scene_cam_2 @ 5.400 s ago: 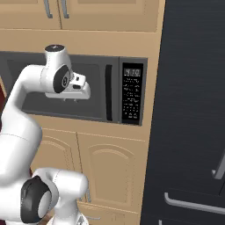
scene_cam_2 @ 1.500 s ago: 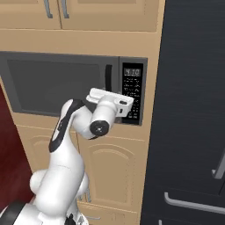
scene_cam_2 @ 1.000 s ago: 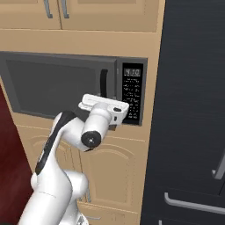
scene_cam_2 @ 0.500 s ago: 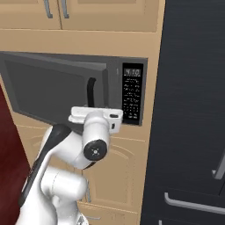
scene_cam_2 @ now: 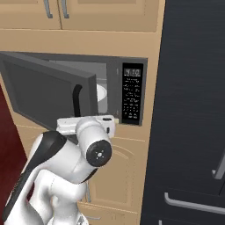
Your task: Open the microwave door.
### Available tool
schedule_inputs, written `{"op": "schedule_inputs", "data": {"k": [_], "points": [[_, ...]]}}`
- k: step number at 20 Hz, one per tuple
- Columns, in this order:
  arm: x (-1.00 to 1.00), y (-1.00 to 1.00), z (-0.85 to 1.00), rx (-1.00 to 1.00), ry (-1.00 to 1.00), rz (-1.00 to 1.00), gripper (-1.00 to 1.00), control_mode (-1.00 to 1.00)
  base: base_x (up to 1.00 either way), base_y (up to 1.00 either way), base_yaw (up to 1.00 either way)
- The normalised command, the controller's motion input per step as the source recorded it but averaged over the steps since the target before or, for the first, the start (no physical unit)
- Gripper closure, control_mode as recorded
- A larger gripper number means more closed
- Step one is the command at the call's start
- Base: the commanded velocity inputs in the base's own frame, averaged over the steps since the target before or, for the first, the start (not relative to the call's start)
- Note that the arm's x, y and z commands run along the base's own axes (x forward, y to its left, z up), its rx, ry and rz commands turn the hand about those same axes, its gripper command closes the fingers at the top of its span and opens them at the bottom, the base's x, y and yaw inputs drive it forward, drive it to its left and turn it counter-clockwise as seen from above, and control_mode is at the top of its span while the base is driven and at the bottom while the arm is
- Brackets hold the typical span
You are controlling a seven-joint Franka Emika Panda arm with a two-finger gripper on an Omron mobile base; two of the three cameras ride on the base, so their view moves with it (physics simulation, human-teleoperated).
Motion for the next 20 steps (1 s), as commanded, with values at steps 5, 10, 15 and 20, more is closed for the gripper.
{"op": "schedule_inputs", "data": {"k": [5,10,15,20], "points": [[-0.73,-0.14,0.34,-0.01,-0.10,0.18,-1.00,-1.00,0.00,0.00,0.00],[-0.70,-0.62,0.45,0.00,-0.33,0.06,-1.00,-1.00,0.00,0.00,0.00],[-0.01,-0.32,0.09,0.00,-0.25,0.00,-1.00,-1.00,0.00,0.00,0.00],[0.56,-0.03,-0.05,-0.11,-0.11,0.04,-1.00,-1.00,0.00,0.00,0.00]]}}
